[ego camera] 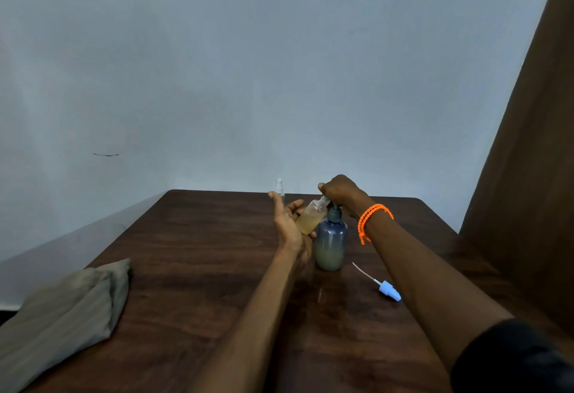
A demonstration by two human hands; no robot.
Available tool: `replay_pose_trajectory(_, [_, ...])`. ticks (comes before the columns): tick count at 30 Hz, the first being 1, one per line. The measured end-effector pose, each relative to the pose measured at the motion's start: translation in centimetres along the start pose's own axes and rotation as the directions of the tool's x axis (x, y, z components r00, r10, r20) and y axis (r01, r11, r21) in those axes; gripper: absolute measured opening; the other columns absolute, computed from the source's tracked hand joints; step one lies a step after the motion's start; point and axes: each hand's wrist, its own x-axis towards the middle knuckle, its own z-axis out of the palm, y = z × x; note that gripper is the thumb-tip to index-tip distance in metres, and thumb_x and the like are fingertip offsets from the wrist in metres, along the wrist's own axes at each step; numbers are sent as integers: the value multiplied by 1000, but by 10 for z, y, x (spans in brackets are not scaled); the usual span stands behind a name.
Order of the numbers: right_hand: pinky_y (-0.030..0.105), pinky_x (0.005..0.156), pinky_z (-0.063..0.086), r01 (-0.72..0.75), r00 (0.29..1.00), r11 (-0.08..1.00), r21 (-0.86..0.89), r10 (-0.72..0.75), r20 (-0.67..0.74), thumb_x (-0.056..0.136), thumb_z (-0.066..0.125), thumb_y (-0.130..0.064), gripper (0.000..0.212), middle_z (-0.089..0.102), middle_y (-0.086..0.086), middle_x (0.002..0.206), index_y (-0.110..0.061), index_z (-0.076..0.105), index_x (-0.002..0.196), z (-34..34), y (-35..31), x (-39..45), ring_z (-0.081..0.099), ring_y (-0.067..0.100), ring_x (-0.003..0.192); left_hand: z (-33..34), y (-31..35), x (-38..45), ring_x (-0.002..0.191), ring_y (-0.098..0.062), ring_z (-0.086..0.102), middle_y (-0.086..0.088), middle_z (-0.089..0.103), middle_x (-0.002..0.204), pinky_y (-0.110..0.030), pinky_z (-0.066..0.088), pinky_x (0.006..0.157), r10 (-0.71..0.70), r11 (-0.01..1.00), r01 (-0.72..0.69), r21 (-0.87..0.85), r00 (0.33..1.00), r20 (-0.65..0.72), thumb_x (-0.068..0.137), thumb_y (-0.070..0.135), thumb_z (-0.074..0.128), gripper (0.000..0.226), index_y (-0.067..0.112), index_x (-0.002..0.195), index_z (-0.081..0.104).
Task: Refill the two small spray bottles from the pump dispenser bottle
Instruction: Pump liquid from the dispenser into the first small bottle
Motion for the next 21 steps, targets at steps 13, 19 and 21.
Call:
replay_pose_trajectory(13, [26,50,32,-10,1000,1000,17,10,-14,96,52,-18,35,48,5,62,-10,43,63,2,3,0,43,17,55,-1,-2,-1,60,-18,59,-14,62,104,-26,33,40,7,1000,-7,7,1000,-4,91,85,25,99,-1,129,55])
replay_pose_trajectory(19, [26,49,31,-20,1000,1000,-6,20,-12,96,53,-17,35,47,4,63,-10,43,63,6,7,-1,41,15,55,-3,-4,-2,58,-17,57,-10,62,97,-26,30,43,1,1000,0,24,1000,-15,91,86,23,98,0,125,56])
replay_pose_trajectory(21, [26,50,33,-21,1000,1000,4,21,-6,94,53,-17,33,48,5,63,-10,44,64,2,4,0,43,17,57,-1,-3,-3,60,-18,58,-12,62,101,-26,32,41,4,1000,-3,19,1000,-9,91,85,23,97,0,127,55])
